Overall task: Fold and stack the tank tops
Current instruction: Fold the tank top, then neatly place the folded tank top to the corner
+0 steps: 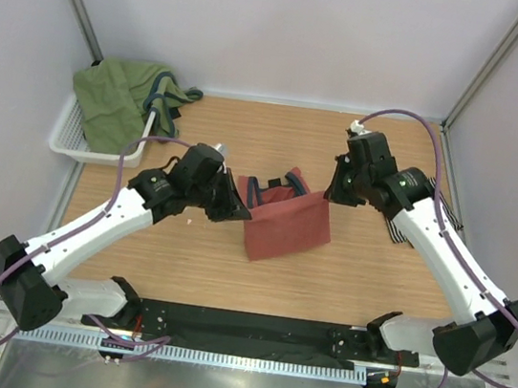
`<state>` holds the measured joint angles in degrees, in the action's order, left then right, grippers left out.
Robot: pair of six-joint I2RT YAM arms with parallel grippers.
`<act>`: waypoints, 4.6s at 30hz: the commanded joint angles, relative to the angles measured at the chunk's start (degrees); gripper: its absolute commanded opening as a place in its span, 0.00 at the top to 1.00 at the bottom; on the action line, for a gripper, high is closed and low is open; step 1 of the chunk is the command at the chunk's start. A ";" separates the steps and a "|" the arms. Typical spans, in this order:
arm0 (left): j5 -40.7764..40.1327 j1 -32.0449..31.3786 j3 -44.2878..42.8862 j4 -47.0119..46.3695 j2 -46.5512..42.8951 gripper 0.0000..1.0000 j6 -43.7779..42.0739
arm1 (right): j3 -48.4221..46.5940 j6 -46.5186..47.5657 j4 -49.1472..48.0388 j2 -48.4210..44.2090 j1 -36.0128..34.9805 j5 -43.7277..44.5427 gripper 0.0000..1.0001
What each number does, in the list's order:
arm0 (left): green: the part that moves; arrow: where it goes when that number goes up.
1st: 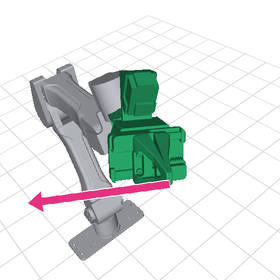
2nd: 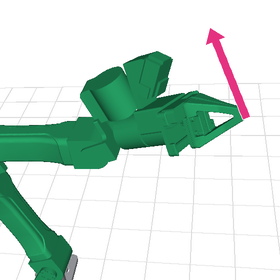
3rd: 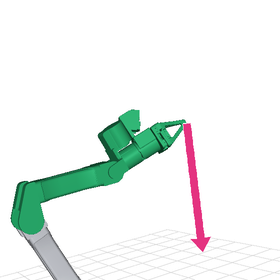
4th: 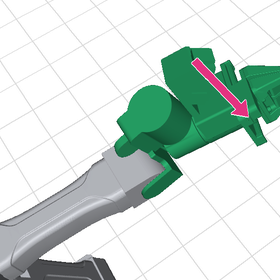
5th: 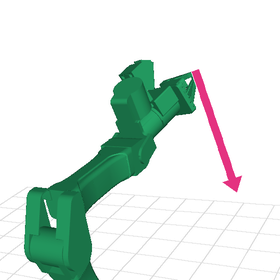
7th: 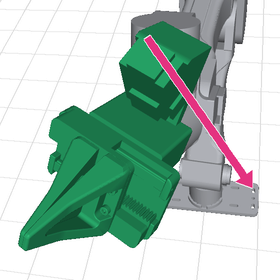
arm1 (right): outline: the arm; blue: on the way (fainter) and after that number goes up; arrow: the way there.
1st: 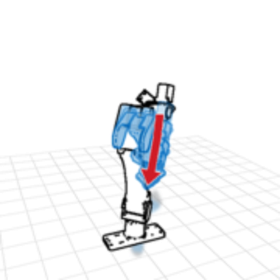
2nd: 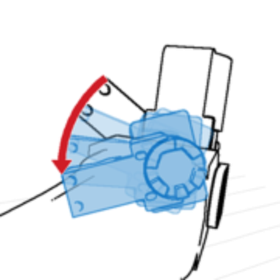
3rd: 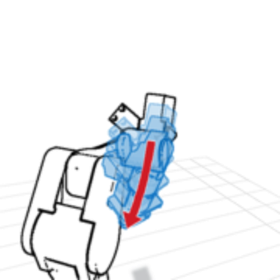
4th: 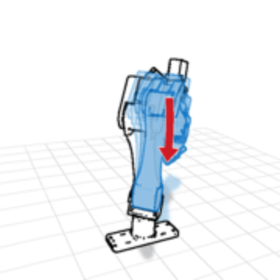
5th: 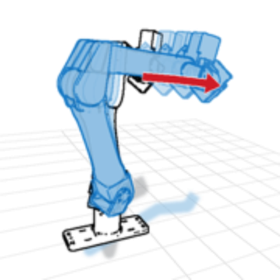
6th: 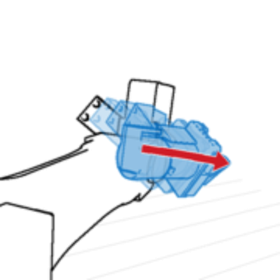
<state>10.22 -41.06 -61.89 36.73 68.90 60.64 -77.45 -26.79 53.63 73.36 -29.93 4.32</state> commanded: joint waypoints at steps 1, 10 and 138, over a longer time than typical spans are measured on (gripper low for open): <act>3.40 2.73 -3.93 0.18 1.40 1.00 -3.68 | -4.55 2.61 -3.96 2.30 2.68 -1.50 0.99; 7.09 8.09 -7.80 -0.52 8.43 1.00 -5.88 | -11.40 4.81 -6.25 12.50 5.41 -3.61 0.99; 21.51 23.30 -61.86 -18.01 74.63 0.63 -13.97 | -12.73 -3.01 -40.88 46.61 23.78 -9.67 0.46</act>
<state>31.24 -19.18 -120.11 18.26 144.79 47.40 -87.55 -30.37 11.00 120.92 -6.96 -7.55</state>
